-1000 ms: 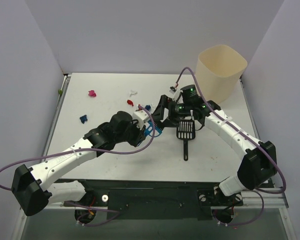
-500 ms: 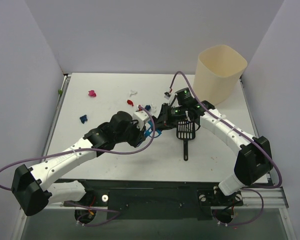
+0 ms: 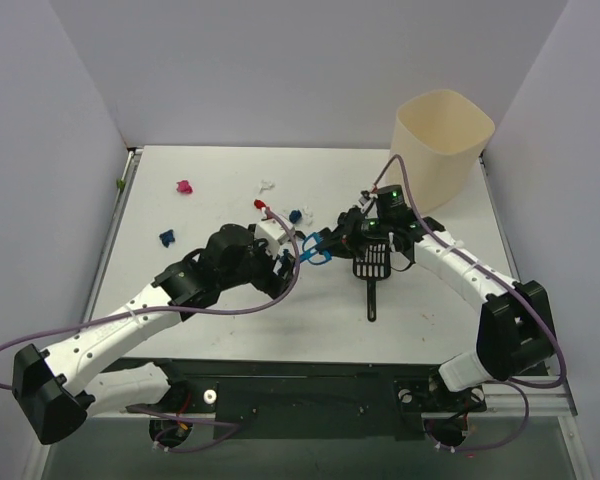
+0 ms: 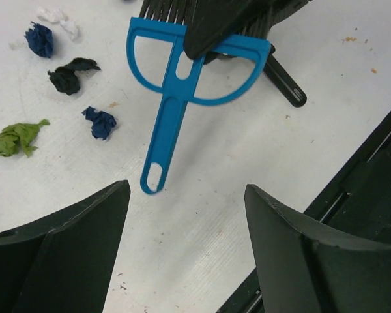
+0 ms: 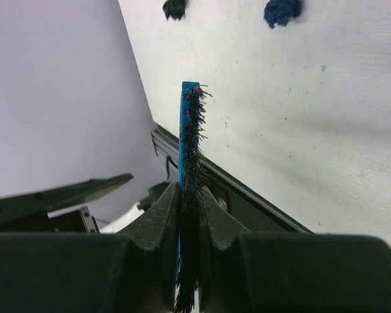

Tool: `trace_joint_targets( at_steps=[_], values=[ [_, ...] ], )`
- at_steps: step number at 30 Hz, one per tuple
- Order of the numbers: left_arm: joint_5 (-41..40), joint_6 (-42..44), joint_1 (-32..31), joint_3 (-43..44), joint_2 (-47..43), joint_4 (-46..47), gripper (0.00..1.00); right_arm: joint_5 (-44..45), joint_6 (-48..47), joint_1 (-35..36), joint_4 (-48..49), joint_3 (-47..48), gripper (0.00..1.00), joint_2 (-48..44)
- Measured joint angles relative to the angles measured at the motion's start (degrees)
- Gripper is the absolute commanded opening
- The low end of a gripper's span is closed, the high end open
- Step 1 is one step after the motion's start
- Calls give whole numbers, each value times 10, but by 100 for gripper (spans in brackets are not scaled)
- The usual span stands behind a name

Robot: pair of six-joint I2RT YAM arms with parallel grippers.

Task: Sweep away the paper scraps from the table

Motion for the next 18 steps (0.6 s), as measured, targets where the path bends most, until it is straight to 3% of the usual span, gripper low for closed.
trace_joint_targets(
  at_steps=[11,14,18],
  values=[
    [-16,74,2,-2,-20,19,82,10,181,-40,111,-46,0,-40],
    [6,58,19,1,-19,19,81,7,143,-40,107,-42,0,-66],
    [84,-24,84,16,-7,31,80,27,21,-39,27,-5,0,-104]
  ],
)
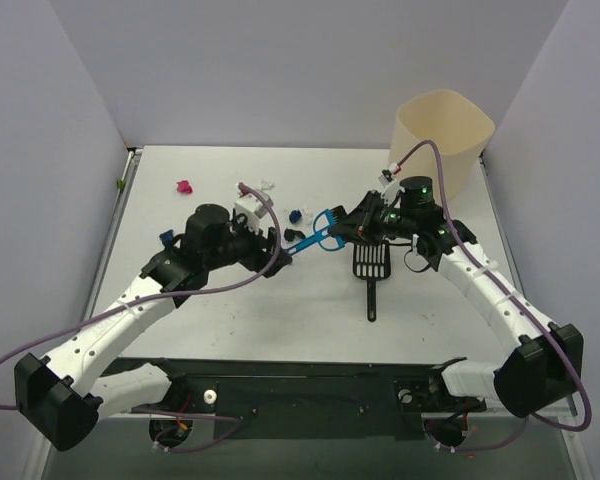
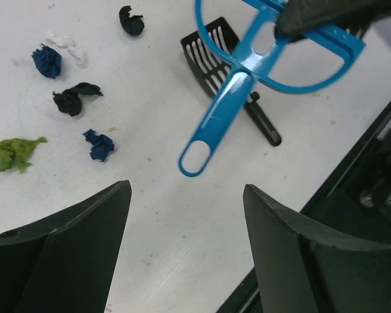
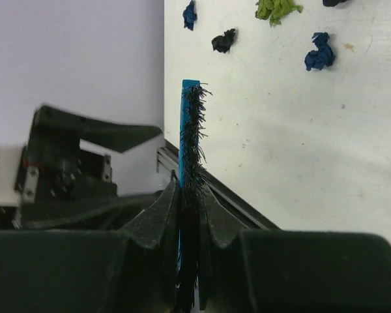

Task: Sweep away the paper scraps from the table

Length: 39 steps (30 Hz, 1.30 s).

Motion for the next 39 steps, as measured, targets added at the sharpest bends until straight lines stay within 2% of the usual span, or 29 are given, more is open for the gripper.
trace_joint_targets(
  at_steps=[5,10,15,20,24,28,34,39],
  values=[
    [107,-145,87,0,3,52,77,3,-115,-1,-25,-8,0,-54],
    [183,-289,124,0,28,117,77,0,-136,-4,64,-93,0,-98],
    [214,-403,130,-4,38,192,77,-9,-34,-10,283,-167,0,-69],
    [221,-453,145,-4,46,234,77,-17,103,-12,529,-174,0,19],
    [221,-477,164,-7,60,242,77,-27,214,-12,657,-158,0,98],
    [201,-476,185,-5,62,231,77,-36,255,-12,690,-151,0,128],
    [192,-475,221,8,61,211,75,-50,224,-12,677,-150,0,91],
    [207,-511,234,7,69,239,74,-62,199,-7,661,-131,0,75]
  ],
)
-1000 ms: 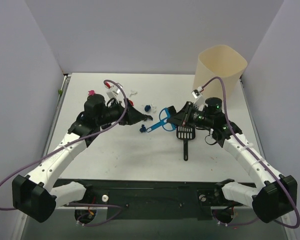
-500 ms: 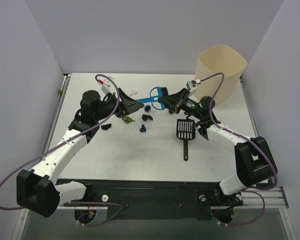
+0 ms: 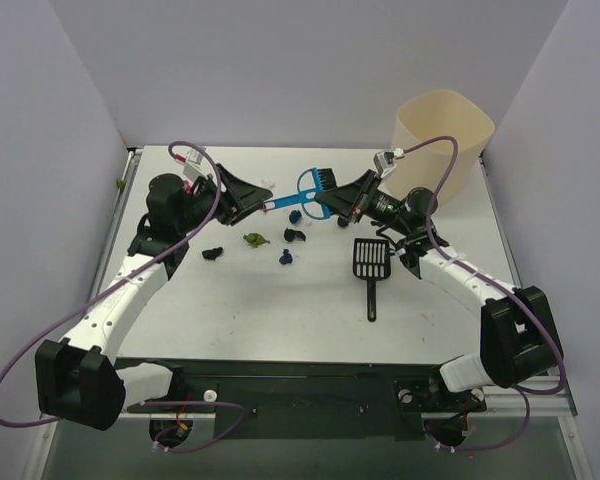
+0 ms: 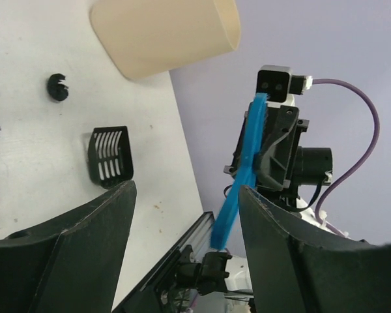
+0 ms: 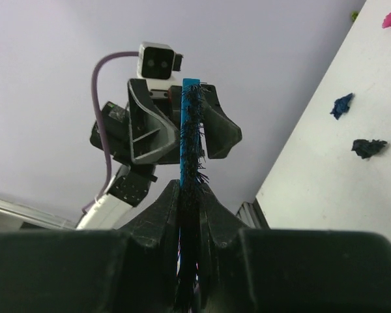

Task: Sweep away the paper scraps from the table

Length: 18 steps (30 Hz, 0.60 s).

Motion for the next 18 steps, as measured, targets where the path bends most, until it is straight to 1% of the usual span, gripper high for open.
trace_joint_targets(
  at_steps=[5,8,10,15,18],
  values=[
    [20,-49,-2,-7,7,46,74,-2,-56,23,-72,20,0,-5],
    [28,-71,-8,-9,7,67,71,-2,-80,34,-106,28,0,-7],
    [31,-80,-12,-11,7,77,67,-3,-85,39,-115,32,0,-7],
    [39,-94,-29,-17,7,90,65,-3,-85,44,-115,41,0,-7],
    [40,-98,-37,-20,7,93,61,-3,-81,44,-110,42,0,-7]
  ],
)
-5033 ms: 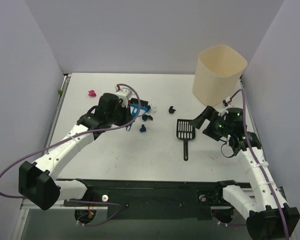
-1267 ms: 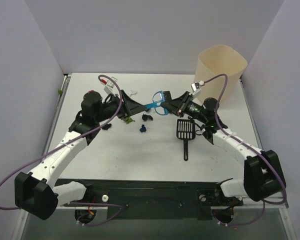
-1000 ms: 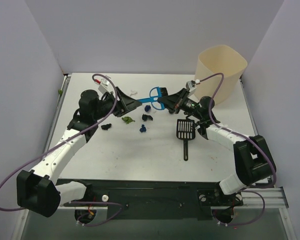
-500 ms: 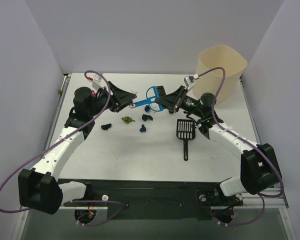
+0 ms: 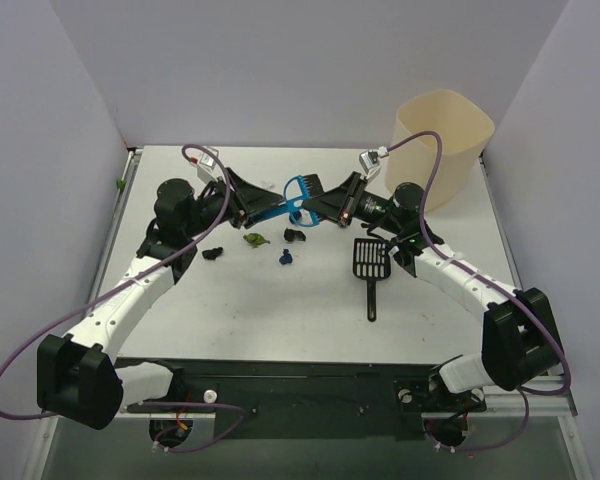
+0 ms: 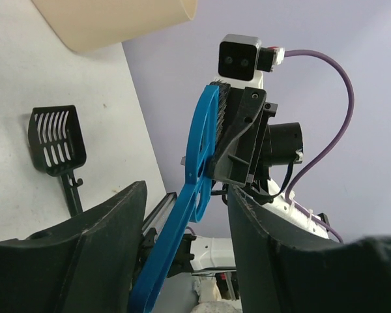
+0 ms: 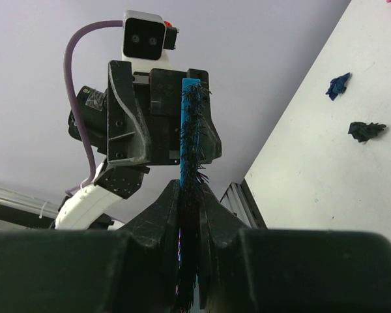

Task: Sweep away the paper scraps from the table

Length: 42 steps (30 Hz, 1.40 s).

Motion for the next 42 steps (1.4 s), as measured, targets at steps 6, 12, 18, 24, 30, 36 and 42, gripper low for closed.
trace_joint_targets(
  at_steps=[6,12,18,24,30,36,42],
  values=[
    [7,-13,0,-16,0,15,58,0,0,-1,2,0,0,0],
    [14,-29,0,-41,-13,31,43,0,0,-5,2,0,0,0],
    [19,-46,0,-46,-16,53,34,0,7,-5,11,0,0,0],
    [26,-63,0,-47,-17,80,0,0,16,-8,15,0,2,0],
    [32,-65,2,-50,-20,91,0,7,10,-16,12,-2,87,0],
    [8,34,16,-36,-35,-12,0,43,-67,-60,-112,-19,94,-27],
    [-138,192,19,-23,-61,-173,0,132,-212,-106,-351,-27,94,-133]
  ],
)
